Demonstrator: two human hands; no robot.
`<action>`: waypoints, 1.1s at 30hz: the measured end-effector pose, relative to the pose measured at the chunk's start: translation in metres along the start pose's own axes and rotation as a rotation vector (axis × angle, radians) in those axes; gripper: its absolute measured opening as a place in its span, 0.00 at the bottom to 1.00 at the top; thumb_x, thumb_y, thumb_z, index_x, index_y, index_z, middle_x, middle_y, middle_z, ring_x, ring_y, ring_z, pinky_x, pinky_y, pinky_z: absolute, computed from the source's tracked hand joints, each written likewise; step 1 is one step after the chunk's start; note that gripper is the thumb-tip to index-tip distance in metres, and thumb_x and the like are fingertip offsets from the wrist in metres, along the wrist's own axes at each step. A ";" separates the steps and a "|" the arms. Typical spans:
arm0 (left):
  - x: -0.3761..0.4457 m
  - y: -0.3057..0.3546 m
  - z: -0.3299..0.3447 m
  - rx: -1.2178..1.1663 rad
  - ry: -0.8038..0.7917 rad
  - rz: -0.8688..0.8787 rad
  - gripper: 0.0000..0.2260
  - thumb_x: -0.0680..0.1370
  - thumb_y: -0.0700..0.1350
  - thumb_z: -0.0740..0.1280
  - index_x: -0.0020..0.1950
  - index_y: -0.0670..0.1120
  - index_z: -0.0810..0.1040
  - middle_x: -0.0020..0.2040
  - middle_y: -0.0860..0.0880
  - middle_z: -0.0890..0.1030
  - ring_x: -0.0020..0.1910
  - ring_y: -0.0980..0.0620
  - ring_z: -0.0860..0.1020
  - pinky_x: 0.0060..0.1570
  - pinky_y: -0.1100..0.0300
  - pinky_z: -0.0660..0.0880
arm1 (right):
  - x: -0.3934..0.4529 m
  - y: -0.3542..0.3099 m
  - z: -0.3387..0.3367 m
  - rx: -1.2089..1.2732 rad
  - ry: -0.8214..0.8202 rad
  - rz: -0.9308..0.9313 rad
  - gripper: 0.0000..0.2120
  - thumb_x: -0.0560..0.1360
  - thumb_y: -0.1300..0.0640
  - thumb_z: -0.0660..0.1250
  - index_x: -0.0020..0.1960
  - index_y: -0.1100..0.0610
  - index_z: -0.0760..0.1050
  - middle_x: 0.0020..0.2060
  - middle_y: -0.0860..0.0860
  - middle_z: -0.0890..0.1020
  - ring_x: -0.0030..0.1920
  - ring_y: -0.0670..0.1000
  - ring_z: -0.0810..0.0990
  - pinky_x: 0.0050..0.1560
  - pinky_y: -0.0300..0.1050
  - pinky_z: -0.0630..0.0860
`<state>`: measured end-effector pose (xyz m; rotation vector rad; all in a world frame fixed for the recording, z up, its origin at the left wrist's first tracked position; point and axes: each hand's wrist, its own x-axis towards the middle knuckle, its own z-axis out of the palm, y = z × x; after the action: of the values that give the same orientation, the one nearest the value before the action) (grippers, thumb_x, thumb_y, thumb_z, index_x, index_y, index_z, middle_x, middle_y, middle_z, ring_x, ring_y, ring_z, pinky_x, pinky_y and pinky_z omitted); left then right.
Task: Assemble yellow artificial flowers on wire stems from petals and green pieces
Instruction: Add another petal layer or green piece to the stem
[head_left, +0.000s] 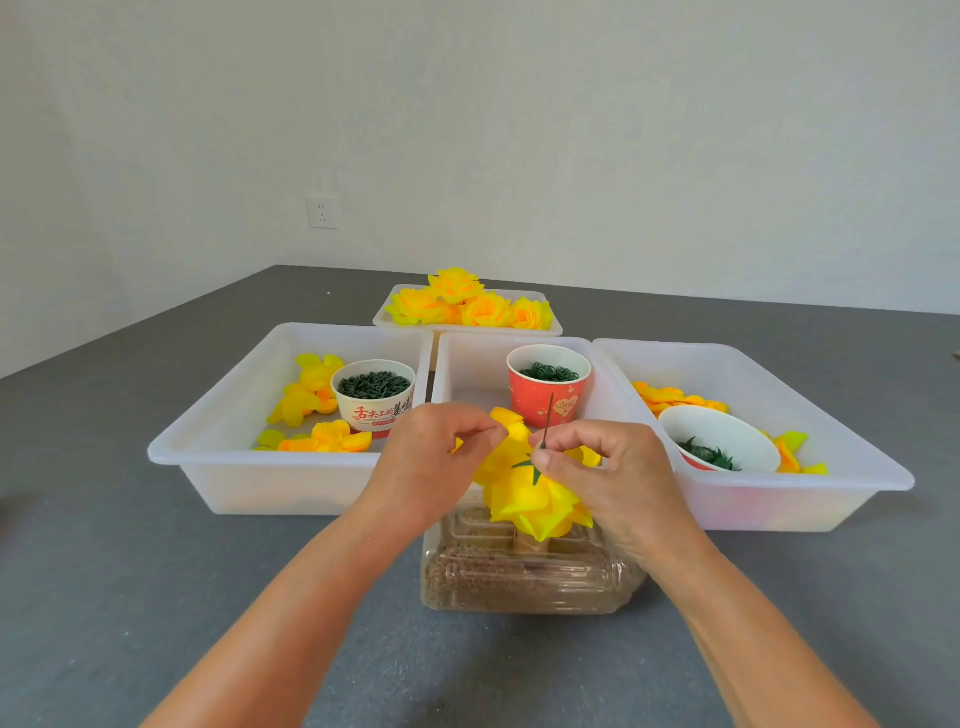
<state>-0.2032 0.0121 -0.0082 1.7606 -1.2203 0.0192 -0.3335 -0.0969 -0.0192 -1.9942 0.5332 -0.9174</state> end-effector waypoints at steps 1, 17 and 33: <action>0.000 -0.002 0.000 -0.015 0.001 -0.018 0.06 0.76 0.42 0.68 0.47 0.44 0.84 0.41 0.51 0.83 0.44 0.53 0.79 0.46 0.61 0.73 | 0.001 0.000 0.000 0.011 0.004 0.005 0.07 0.69 0.58 0.74 0.34 0.48 0.81 0.40 0.44 0.84 0.47 0.46 0.81 0.52 0.52 0.78; -0.014 -0.014 0.006 -0.069 -0.049 -0.161 0.08 0.69 0.41 0.74 0.39 0.55 0.80 0.35 0.59 0.80 0.38 0.63 0.78 0.41 0.72 0.73 | 0.016 -0.029 -0.013 0.079 0.034 -0.015 0.05 0.68 0.61 0.74 0.37 0.52 0.83 0.35 0.47 0.84 0.37 0.45 0.79 0.43 0.44 0.77; -0.011 0.008 0.032 -0.764 -0.137 -0.344 0.07 0.71 0.32 0.70 0.44 0.42 0.82 0.35 0.53 0.84 0.35 0.60 0.82 0.32 0.74 0.73 | 0.020 -0.040 -0.017 0.119 0.037 -0.006 0.04 0.69 0.62 0.74 0.37 0.54 0.83 0.33 0.48 0.84 0.35 0.42 0.79 0.39 0.37 0.75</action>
<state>-0.2300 -0.0028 -0.0258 1.2699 -0.8334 -0.6897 -0.3327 -0.0974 0.0288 -1.8761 0.4825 -0.9689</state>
